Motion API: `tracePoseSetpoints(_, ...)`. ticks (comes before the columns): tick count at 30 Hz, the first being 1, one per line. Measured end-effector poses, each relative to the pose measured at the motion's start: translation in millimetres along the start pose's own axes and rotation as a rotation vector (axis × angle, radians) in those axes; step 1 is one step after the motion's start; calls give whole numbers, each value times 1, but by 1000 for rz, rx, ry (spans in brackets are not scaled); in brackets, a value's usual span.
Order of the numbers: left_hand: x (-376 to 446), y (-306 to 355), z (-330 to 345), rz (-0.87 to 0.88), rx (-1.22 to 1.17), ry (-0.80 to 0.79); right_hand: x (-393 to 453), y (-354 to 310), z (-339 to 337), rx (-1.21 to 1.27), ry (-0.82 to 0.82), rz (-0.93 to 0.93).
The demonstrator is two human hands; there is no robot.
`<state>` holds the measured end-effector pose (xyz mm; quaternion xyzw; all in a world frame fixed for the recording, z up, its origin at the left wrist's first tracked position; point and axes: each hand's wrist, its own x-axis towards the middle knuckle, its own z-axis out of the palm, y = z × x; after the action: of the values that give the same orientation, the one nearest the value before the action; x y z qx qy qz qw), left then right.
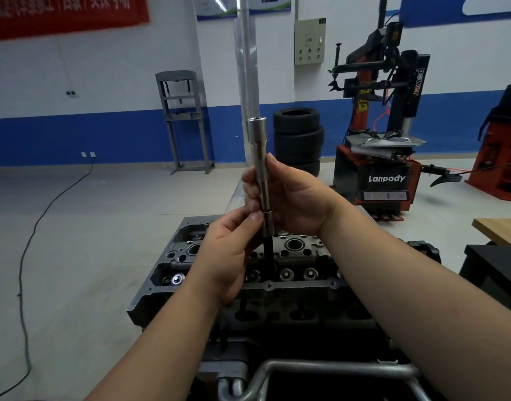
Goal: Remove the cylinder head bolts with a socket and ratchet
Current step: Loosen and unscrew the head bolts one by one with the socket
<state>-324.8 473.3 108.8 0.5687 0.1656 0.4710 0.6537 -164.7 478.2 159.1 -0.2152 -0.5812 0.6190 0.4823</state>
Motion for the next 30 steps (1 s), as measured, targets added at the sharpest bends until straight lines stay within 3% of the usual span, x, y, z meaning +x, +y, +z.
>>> tracePoseSetpoints(7, 3, -4, 2, 42, 2, 48, 0, 0, 4, 0, -44, -74)
tracePoseSetpoints(12, 2, 0, -1, -19, -36, -27, 0, -1, 4, 6, 0, -18)
tracePoseSetpoints(20, 2, -3, 2, 39, 56, 62, 0, 1, 5, -17, -37, -51)
tracePoseSetpoints(27, 0, 0, -2, -14, -1, -31, 0, 1, 1, 15, 3, 5)
tracePoseSetpoints(30, 0, -1, 1, 0, 19, 19, -1, 0, 1, 18, 8, -1)
